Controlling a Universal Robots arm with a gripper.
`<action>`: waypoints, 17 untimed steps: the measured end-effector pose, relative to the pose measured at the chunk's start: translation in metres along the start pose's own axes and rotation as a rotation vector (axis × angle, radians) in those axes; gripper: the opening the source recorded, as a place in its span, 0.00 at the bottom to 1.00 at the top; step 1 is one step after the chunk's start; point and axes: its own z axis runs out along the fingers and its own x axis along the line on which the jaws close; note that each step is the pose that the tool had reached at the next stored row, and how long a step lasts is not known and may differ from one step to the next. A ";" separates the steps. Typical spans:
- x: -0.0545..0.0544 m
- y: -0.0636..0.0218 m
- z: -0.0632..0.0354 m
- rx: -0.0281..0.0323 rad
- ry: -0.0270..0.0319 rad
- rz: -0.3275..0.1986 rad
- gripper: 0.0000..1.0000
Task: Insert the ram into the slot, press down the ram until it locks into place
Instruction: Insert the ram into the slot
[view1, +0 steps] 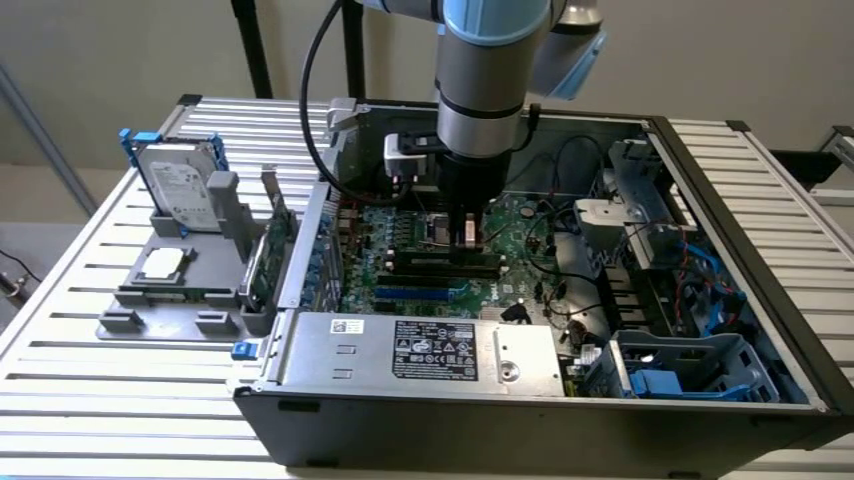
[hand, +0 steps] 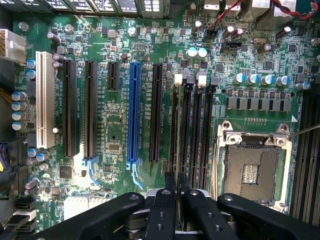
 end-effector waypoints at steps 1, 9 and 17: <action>0.000 -0.0001 -0.0001 -0.0001 0.0020 0.000 0.13; 0.000 -0.0004 -0.0003 -0.0005 0.0142 0.004 0.13; -0.001 -0.0004 0.0002 -0.0004 0.0166 0.005 0.13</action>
